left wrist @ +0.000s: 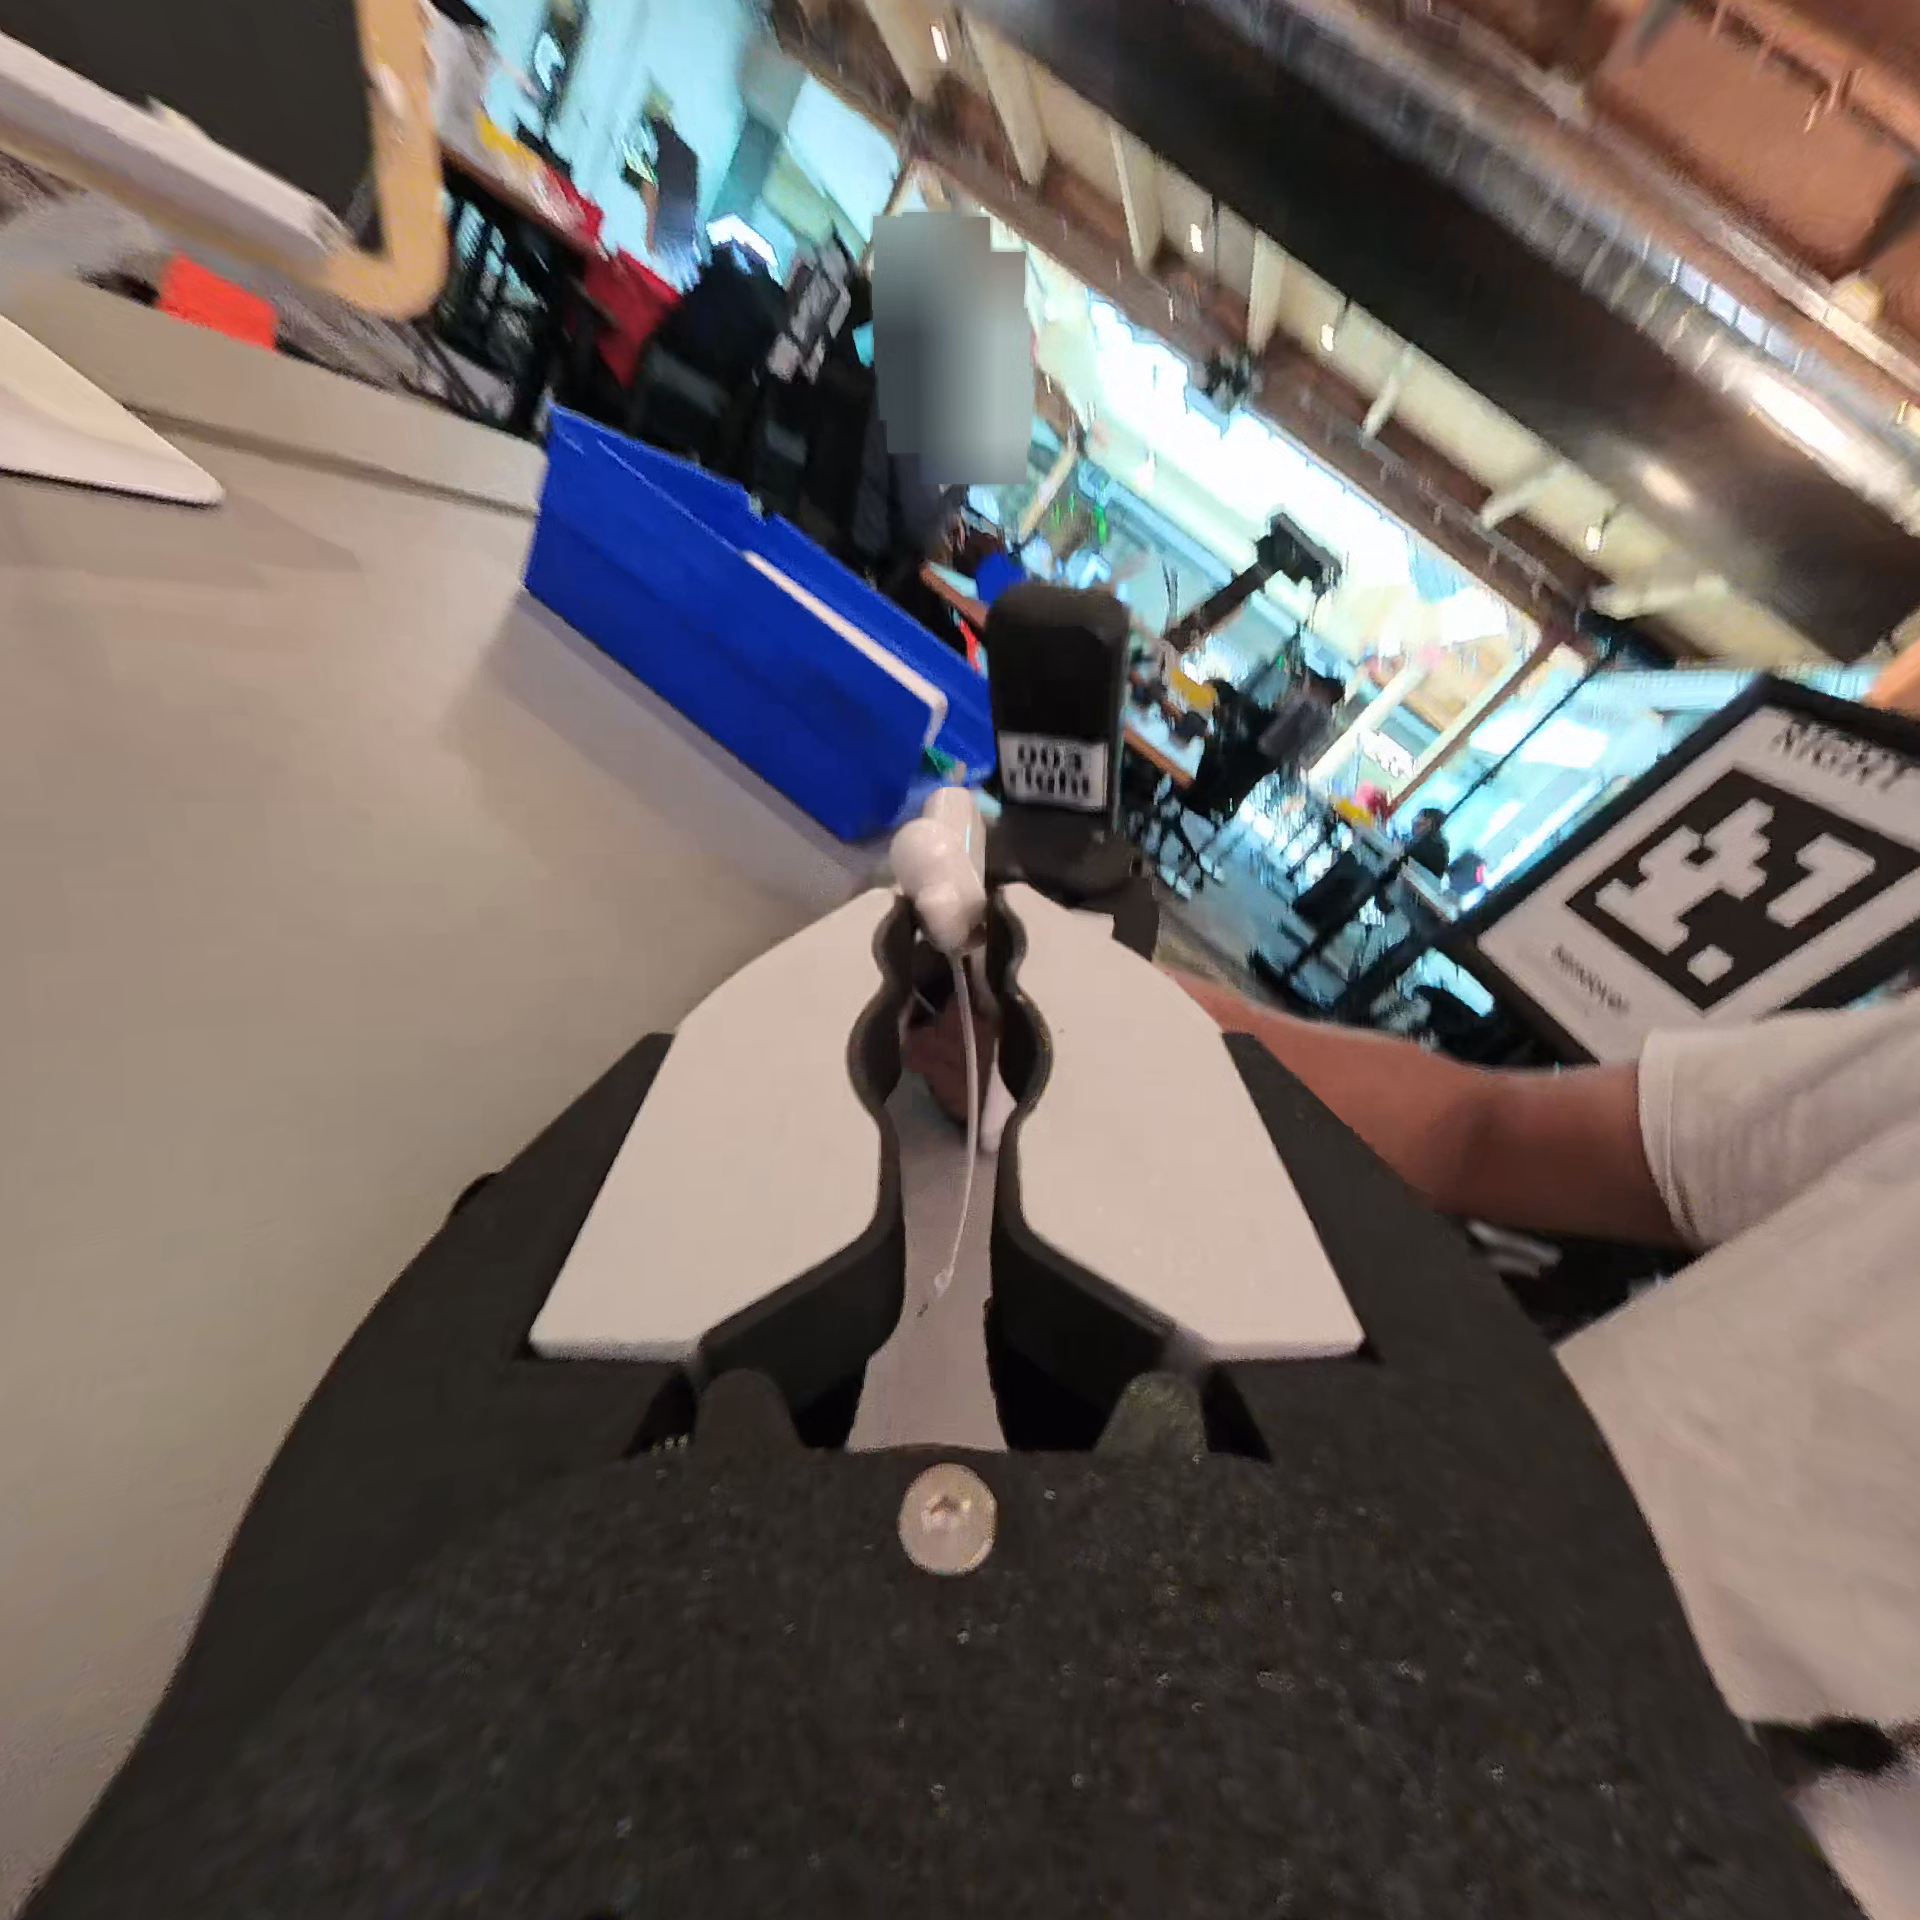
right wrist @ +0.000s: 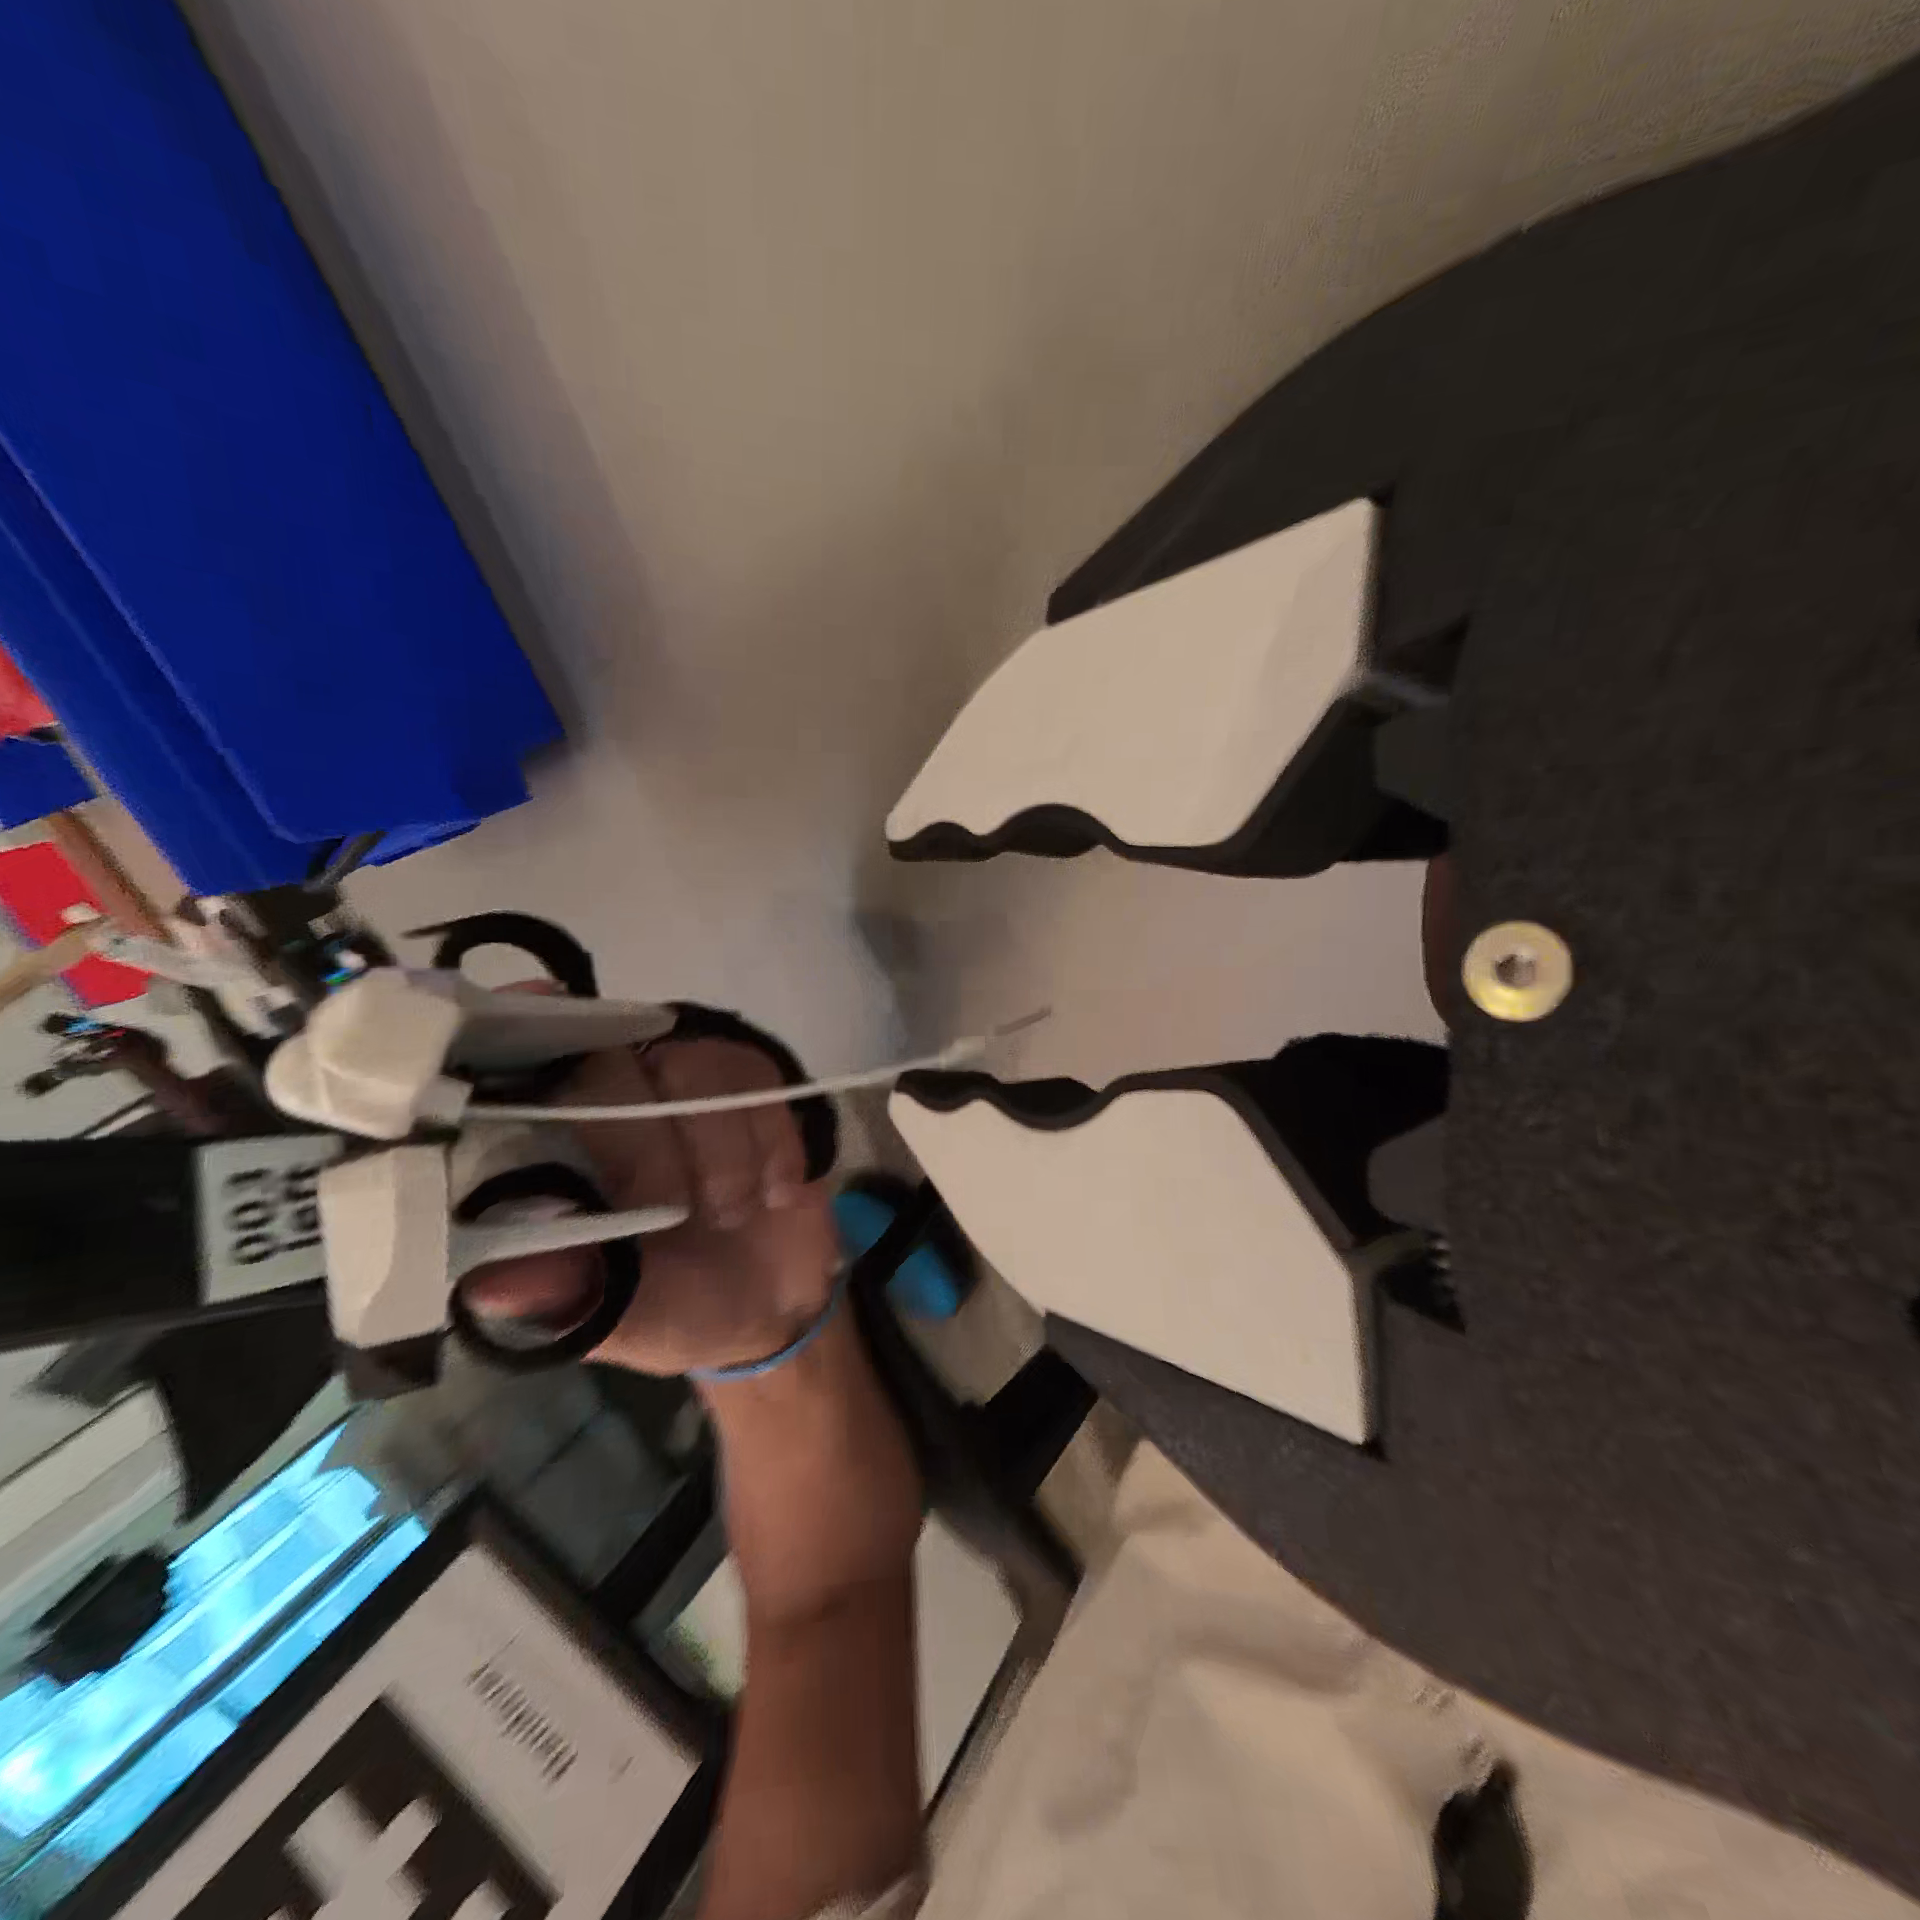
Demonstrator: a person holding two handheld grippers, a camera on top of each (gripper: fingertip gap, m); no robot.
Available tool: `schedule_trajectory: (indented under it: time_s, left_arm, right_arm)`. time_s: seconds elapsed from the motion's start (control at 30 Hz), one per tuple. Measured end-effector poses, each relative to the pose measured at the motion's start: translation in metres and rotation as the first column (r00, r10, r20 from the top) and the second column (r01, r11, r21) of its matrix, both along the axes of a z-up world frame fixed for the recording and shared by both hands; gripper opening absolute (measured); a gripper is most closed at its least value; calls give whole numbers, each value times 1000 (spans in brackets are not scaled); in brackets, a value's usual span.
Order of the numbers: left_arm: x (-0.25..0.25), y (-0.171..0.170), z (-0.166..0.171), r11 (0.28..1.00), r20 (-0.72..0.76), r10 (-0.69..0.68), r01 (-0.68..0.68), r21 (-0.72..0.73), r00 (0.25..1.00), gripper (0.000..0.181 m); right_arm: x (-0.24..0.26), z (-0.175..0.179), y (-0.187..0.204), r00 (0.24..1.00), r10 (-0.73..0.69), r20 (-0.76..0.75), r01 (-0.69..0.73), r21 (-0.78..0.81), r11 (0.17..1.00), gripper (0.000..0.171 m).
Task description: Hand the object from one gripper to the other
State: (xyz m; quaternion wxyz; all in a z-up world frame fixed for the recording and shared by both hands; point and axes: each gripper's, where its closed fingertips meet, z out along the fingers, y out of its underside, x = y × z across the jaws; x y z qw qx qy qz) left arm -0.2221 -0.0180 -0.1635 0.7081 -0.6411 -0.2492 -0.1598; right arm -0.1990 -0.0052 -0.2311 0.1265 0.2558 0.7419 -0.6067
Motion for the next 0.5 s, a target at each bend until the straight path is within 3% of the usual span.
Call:
schedule_trajectory:
  time_s: [0.2, 0.3, 0.33, 0.37, 0.5]
  left_arm:
    - [-11, -10, 2, 997, 43, 59, -62, 53, 997, 13]
    - [-8, -6, 2, 998, 38, 47, -48, 48, 998, 13]
    - [-7, -5, 2, 998, 38, 44, -46, 47, 998, 13]
    - [-7, -4, 1, 998, 38, 43, -45, 45, 998, 13]
    - [-8, -5, 0, 998, 35, 54, -55, 36, 998, 13]
  right_arm:
    - [13, 16, -41, 997, 8, 83, 7, -169, 986, 37]
    - [7, 16, -45, 998, -45, 54, 54, -165, 985, 26]
    - [7, 16, -44, 998, -47, 44, 54, -164, 985, 8]
    - [9, 16, -43, 999, -31, 36, 36, -156, 987, 2]
    - [5, 15, -32, 999, -54, 4, 54, -104, 993, 1]
